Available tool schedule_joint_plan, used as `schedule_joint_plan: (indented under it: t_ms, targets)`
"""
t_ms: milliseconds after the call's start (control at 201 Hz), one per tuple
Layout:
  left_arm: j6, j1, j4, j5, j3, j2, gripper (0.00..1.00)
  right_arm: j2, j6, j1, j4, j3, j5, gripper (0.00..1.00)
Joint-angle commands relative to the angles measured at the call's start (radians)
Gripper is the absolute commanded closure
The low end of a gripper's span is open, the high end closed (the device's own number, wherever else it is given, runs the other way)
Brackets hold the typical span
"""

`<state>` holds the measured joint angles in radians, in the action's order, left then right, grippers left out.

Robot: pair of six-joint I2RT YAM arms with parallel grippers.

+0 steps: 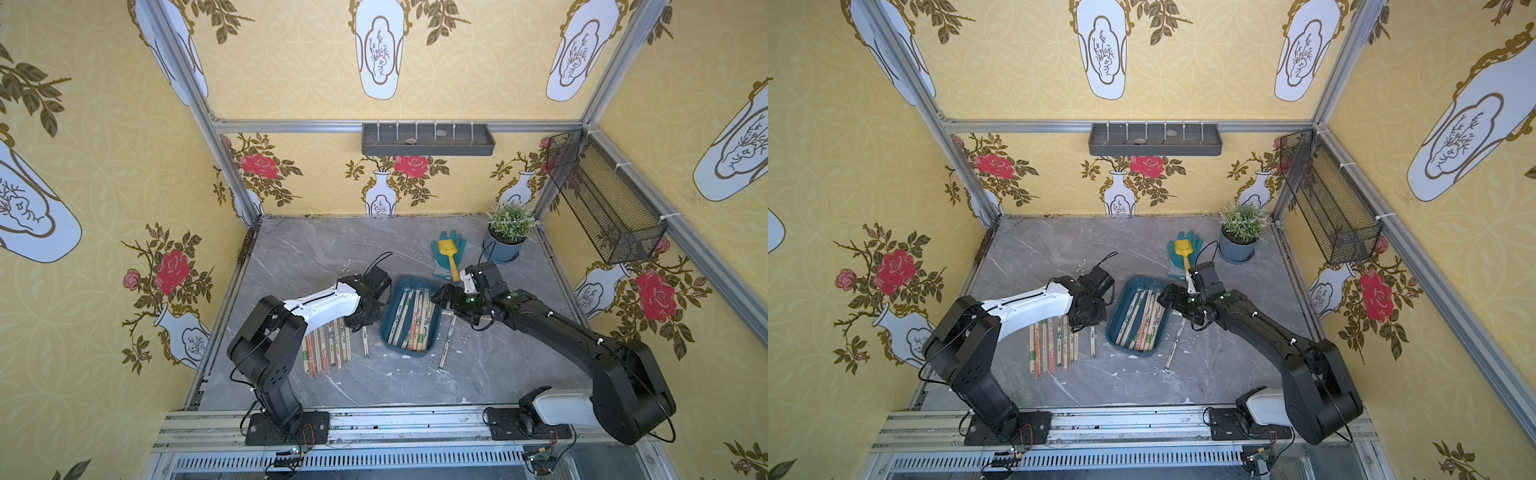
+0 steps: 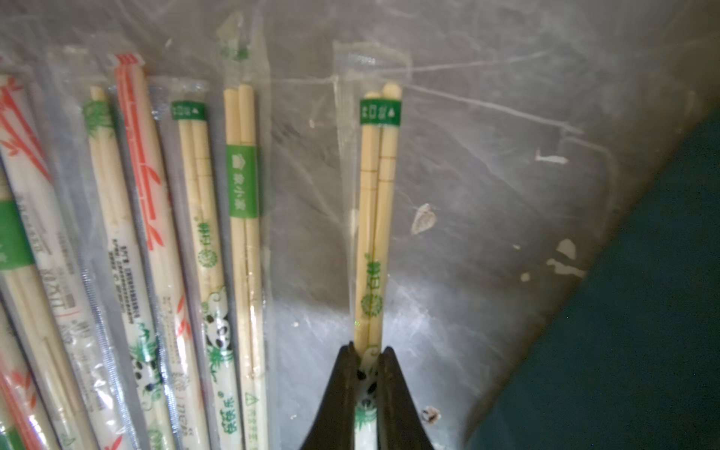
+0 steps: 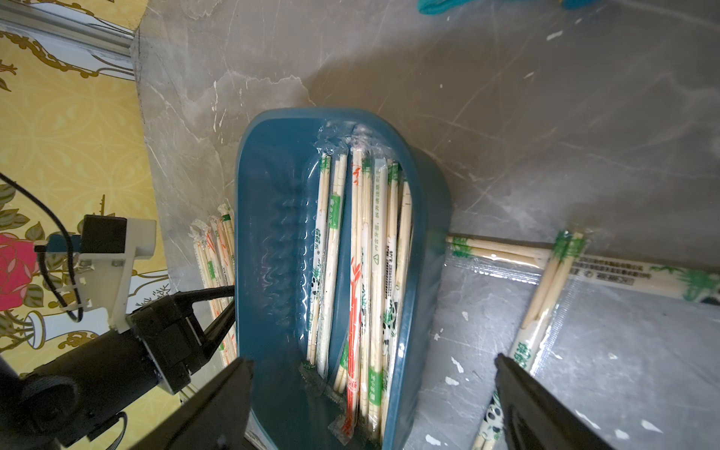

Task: Take the paired disposable chopsticks out of the storage box
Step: Place the paired disposable chopsticks at the center of the board, then pick up the paired disposable chopsticks from the storage box.

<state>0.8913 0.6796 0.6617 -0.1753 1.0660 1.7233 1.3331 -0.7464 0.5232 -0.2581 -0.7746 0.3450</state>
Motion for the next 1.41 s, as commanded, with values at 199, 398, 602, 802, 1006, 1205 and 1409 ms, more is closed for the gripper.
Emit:
schedule_joint_plan:
  t_ms: [199,398,602,802,1006,1205,1409]
  targets:
    - [-0.031,-0.034,-0.013,-0.04,-0.034,0.017,0.94,0.006,0.008,0.003,0.013,-0.004,0.001,0.02]
    - [-0.056,-0.038,0.004,-0.05,-0.015,-0.006,0.75,0.007,0.008,0.003,0.014,-0.003,0.001,0.02]
    - [-0.082,-0.038,0.04,-0.054,0.032,-0.05,0.64,0.009,0.007,0.003,0.017,-0.003,0.003,0.02]
    - [-0.131,-0.032,0.034,-0.001,0.088,-0.102,0.6,0.007,0.008,0.003,0.023,0.005,0.003,0.03]
    - [-0.199,0.035,-0.009,0.074,0.19,-0.083,0.57,0.009,0.004,0.003,0.029,0.008,0.004,0.02]
    - [-0.252,0.107,-0.037,0.128,0.304,0.011,0.57,0.008,0.001,0.006,0.033,0.02,0.004,0.02]
    - [-0.261,0.139,-0.047,0.169,0.385,0.134,0.6,-0.007,0.0,0.006,0.028,0.029,-0.005,0.02]
